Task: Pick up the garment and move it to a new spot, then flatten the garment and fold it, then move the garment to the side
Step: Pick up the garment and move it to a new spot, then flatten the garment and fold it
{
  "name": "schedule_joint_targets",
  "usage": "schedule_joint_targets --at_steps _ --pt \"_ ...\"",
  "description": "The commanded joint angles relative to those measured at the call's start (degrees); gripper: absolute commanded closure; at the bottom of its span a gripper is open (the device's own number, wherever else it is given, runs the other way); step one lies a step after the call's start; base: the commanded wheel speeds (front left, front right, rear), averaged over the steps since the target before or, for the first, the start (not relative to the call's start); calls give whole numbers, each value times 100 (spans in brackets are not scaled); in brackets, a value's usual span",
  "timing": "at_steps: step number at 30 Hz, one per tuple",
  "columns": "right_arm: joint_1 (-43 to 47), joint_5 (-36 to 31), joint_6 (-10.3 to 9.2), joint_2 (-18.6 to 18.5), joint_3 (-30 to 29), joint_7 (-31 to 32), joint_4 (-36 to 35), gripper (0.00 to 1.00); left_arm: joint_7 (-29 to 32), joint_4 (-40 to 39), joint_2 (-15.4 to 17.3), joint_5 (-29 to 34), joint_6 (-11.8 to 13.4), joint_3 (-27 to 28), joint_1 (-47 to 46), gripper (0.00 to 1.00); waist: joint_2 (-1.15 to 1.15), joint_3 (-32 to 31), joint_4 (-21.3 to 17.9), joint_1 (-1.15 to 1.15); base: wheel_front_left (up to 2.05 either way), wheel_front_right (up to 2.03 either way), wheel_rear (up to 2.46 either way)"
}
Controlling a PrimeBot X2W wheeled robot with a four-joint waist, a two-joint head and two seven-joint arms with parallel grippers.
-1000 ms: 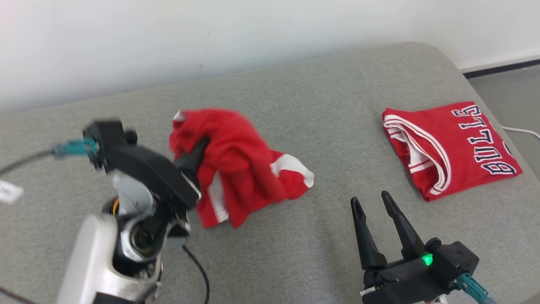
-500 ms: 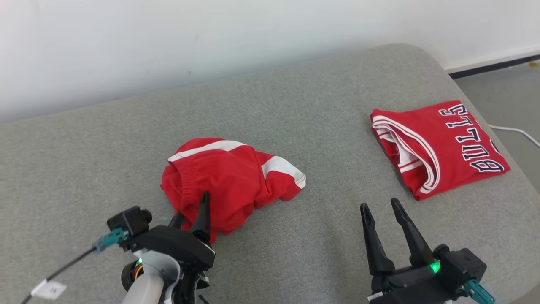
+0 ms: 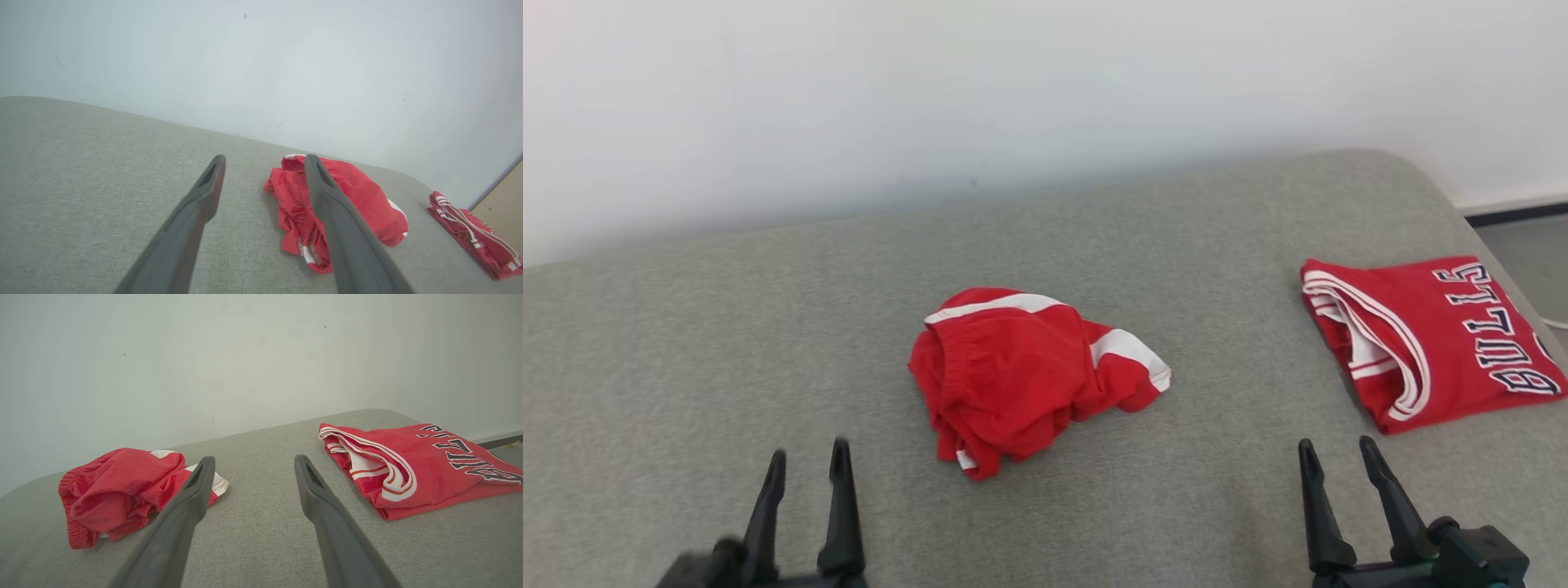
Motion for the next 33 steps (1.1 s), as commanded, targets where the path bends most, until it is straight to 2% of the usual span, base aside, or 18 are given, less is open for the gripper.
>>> schedule_joint_targets --at_steps 1,7,11,20,33 --pt "91 -35 -13 -51 -68 -10 23 0 -10 -234 -28 362 -17 154 348 0 0 -161 232 0 0 0 0" --pt "226 -36 -13 -93 -134 -28 222 0 -12 -728 -84 1246 -240 660 1152 0 0 -306 467 0 0 0 0" --pt "291 -60 -13 -206 -46 -35 376 0 -14 -705 -96 1520 -384 874 1458 0 0 -399 604 0 0 0 0" --pt "470 -144 -13 -266 -2 -57 452 0 -14 -469 -135 1672 -530 1251 1697 0 0 -517 835 0 0 0 0" --pt "431 -175 -13 -241 5 -45 332 0 -14 -404 -150 1636 -598 1208 1619 0 0 -464 825 0 0 0 0"
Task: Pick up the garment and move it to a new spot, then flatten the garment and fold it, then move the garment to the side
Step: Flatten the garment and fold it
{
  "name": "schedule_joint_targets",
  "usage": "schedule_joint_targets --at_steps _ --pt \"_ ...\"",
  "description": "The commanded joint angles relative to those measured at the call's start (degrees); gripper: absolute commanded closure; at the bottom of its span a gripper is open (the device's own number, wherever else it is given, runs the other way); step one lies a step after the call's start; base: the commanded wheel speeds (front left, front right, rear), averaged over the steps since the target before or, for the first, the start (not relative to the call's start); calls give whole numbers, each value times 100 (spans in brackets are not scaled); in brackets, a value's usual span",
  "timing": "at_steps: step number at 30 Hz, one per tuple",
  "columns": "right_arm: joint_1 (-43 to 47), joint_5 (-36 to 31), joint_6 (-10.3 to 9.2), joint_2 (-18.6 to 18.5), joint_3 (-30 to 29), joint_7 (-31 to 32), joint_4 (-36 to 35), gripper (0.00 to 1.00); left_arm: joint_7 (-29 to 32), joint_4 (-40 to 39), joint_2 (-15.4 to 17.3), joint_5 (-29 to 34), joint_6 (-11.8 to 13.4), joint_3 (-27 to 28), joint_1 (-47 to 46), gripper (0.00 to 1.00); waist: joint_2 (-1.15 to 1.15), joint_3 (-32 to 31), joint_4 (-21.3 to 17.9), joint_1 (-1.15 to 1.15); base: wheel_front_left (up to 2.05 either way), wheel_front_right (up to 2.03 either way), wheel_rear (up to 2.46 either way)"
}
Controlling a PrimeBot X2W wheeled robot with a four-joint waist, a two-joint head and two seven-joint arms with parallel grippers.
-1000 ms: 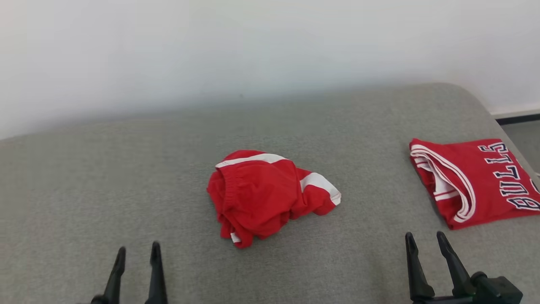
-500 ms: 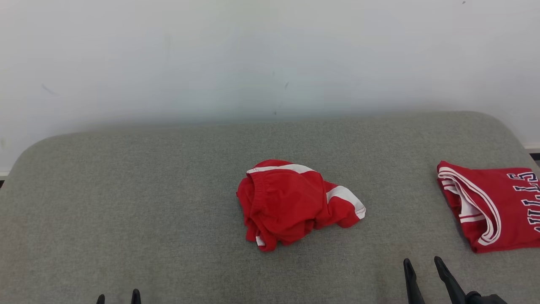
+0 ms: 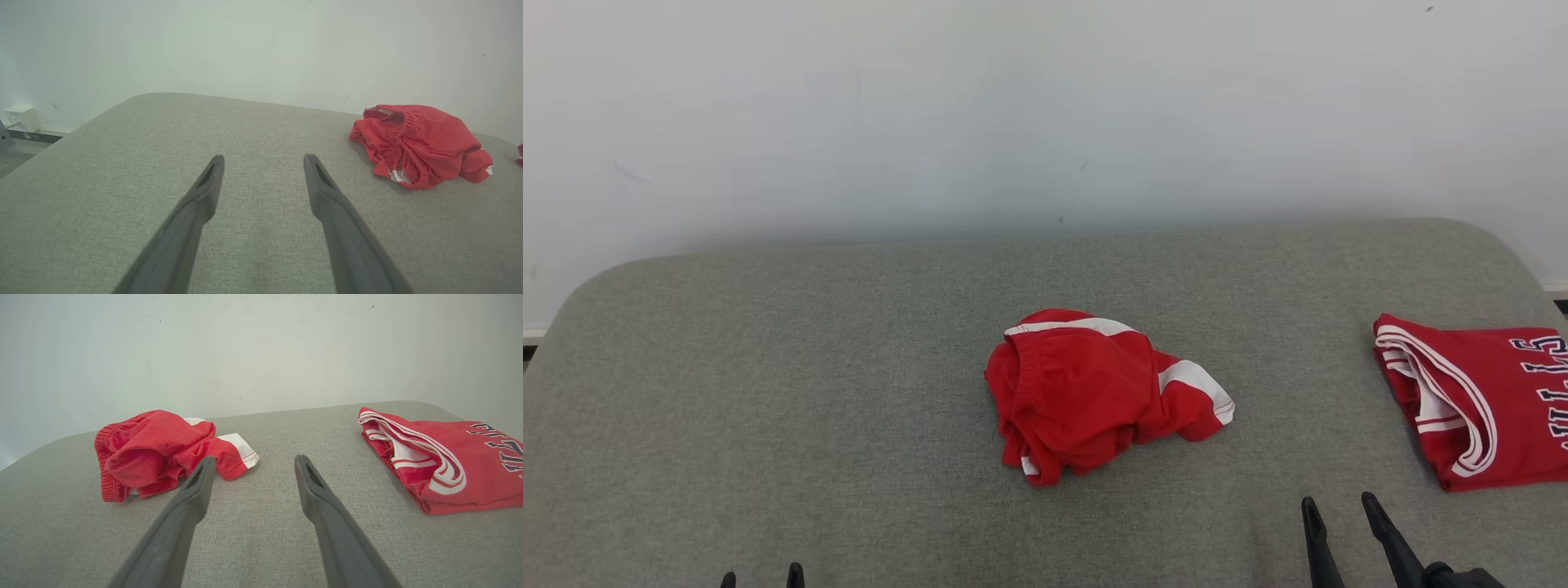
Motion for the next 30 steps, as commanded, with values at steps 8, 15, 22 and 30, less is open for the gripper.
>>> schedule_joint_targets --at_steps 8,15,22,30 --pt "-64 -52 -13 63 70 -33 12 0 -14 76 -9 36 -30 24 -63 0 0 46 -42 0 0 0 0" --pt "-110 -5 -13 87 94 -36 18 0 -14 466 -13 -288 -38 -142 -498 0 0 101 -84 0 0 0 0" --pt "-222 5 -13 101 199 -41 -32 0 1684 1111 10 -880 -20 -548 -2261 0 0 326 -255 0 0 0 0" --pt "-568 42 -13 93 462 -20 -115 0 3793 2056 -6 -1816 468 -614 -4148 0 0 954 -858 0 0 0 0"
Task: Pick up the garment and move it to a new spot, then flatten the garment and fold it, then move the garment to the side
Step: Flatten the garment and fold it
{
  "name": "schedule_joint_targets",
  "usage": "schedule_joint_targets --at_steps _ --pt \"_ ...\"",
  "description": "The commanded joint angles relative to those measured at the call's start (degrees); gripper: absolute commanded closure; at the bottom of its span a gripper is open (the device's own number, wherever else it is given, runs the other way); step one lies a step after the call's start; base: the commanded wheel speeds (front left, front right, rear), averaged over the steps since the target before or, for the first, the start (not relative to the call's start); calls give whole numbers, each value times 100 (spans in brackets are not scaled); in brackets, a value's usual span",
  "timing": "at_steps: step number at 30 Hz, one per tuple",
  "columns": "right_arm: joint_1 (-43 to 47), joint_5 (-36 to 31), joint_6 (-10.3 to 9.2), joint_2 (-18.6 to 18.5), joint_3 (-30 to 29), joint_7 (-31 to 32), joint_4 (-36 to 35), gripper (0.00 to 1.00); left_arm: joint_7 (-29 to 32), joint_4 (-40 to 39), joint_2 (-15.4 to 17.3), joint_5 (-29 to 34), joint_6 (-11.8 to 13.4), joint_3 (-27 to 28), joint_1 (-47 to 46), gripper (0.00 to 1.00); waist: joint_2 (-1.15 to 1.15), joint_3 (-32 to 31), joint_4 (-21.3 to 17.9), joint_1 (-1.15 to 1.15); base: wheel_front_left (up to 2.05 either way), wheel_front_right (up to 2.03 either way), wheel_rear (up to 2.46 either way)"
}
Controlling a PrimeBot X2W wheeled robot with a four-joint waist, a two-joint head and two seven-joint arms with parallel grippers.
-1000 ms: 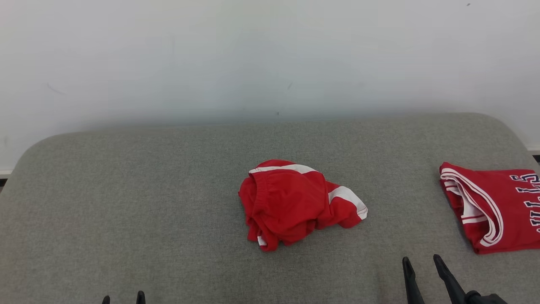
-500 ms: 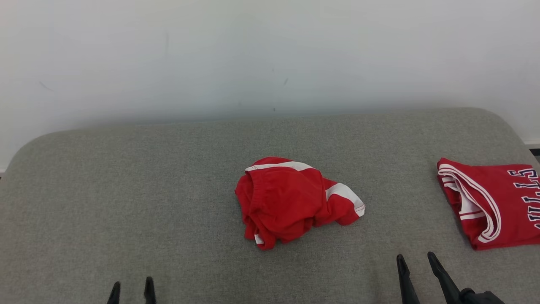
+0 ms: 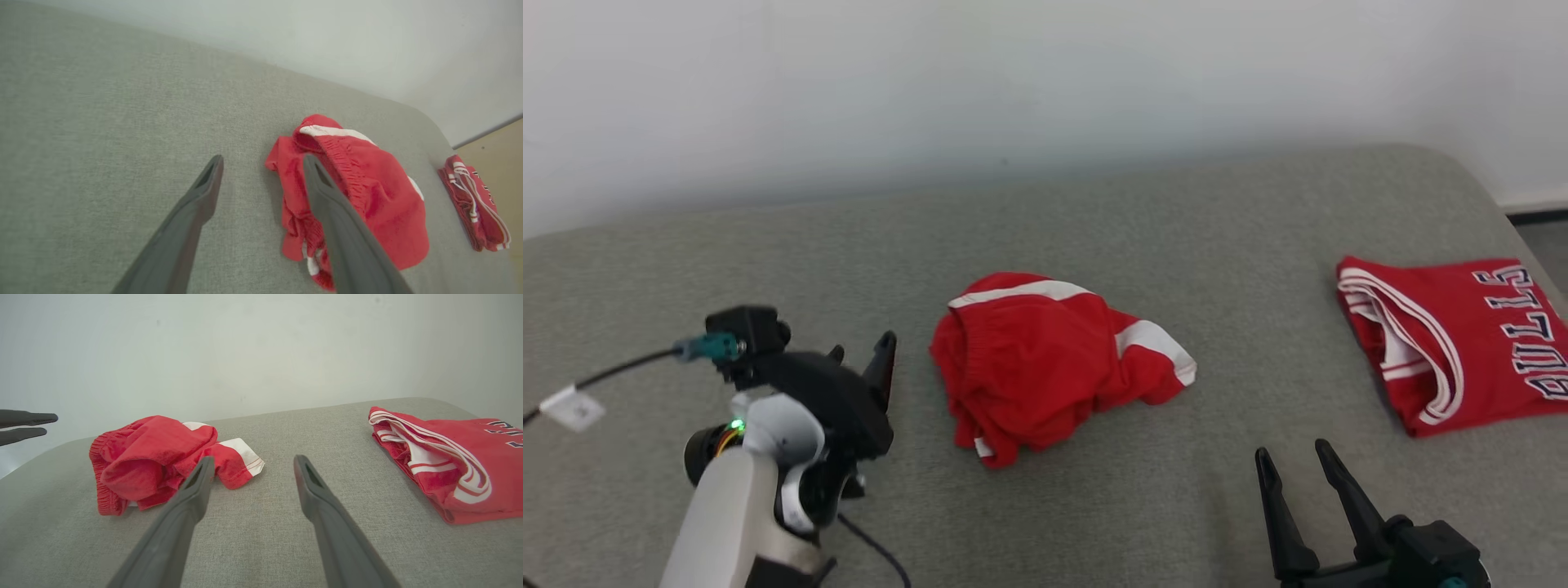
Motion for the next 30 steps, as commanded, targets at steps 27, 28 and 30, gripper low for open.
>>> schedule_joint_targets --at_steps 27,28,30 --pt "-317 88 -13 172 129 -85 122 0 1264 407 2 -812 323 -273 -727 0 0 619 -1102 -1 0 0 0" --pt "-311 85 -13 162 129 -85 120 0 1294 390 0 -855 317 -315 -699 0 0 604 -1101 -1 0 0 0" --pt "-298 77 -13 145 143 -84 123 0 1275 342 -3 -888 326 -406 -674 0 0 569 -1107 -1 0 0 0"
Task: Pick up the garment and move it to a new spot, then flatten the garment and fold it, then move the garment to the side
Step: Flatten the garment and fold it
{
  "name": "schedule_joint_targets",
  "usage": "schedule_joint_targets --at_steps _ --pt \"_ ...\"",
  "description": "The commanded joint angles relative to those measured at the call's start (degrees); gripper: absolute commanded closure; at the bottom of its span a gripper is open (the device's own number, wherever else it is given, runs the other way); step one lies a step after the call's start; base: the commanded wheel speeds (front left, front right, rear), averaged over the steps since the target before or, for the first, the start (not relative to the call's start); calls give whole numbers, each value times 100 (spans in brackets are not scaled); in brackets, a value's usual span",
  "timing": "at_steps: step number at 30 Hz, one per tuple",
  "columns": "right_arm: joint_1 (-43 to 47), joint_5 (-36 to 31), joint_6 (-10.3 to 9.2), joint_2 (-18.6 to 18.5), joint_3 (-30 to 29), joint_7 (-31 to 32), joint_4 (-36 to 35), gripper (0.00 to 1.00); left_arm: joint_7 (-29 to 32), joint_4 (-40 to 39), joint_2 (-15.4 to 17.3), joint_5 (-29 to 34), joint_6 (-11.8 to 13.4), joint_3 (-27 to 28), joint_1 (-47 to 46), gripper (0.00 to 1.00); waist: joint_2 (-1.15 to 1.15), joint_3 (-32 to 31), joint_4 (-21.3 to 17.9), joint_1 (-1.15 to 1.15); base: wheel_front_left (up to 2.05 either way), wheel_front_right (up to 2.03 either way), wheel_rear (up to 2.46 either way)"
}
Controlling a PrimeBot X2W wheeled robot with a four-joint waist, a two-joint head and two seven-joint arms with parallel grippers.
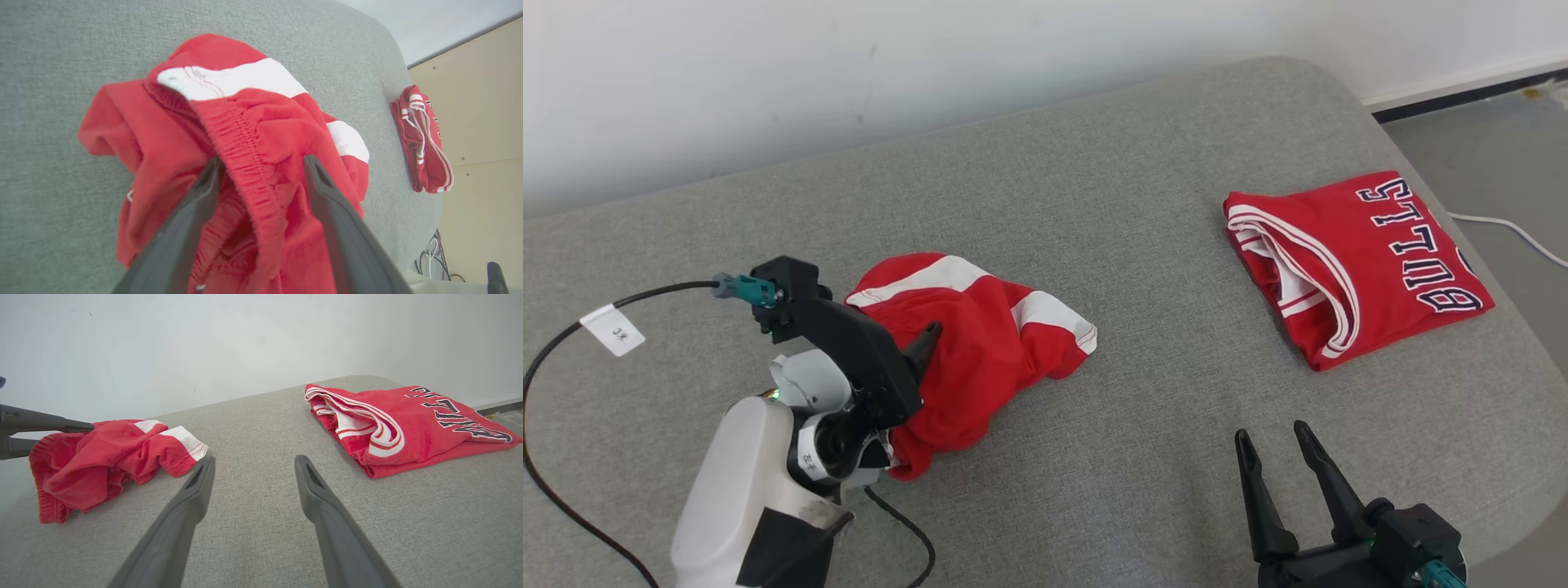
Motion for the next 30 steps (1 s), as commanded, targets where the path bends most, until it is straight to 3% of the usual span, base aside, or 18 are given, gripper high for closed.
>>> schedule_joint_targets --at_steps 1,3,4,5,6,7,12,17,23,30 --pt "-5 -15 -13 -25 21 -27 2 0 -91 -64 0 26 -10 -72 63 0 -1 -42 -11 0 0 0 0" --pt "2 -9 -13 -46 41 -28 12 0 -245 -108 0 54 -13 -123 74 0 -1 -74 -25 0 0 0 0" --pt "6 -6 -13 -54 46 -28 17 0 -344 -120 0 64 -2 -137 67 10 -1 -91 -33 0 0 0 0" --pt "16 -5 -13 -54 49 -28 19 0 -444 -128 -1 76 7 -144 55 54 -1 -109 -38 0 0 0 0" --pt "26 -4 -13 -54 52 -28 18 0 -550 -129 -1 105 18 -150 35 82 -1 -122 -44 0 0 0 0" --pt "32 1 -13 -62 52 -28 20 0 -627 -113 -1 126 15 -177 24 100 -1 -138 -49 0 0 0 0" --pt "95 18 -13 -98 2 -28 36 0 -1008 -171 -1 156 -245 -313 -138 100 -1 -236 -18 0 0 0 0" --pt "136 -13 -13 -118 -45 -28 36 0 -1582 -626 -3 -305 -522 -674 -530 100 -1 -355 104 0 0 0 0" --pt "196 -25 -13 -131 -39 -27 39 0 -2213 -1415 -4 -1120 -608 -1225 -1170 100 -1 -472 315 0 0 0 0" --pt "249 -28 -13 -127 -74 -28 2 0 -2123 -1967 87 -1423 -589 -1718 -961 100 -1 -474 599 0 0 0 0"
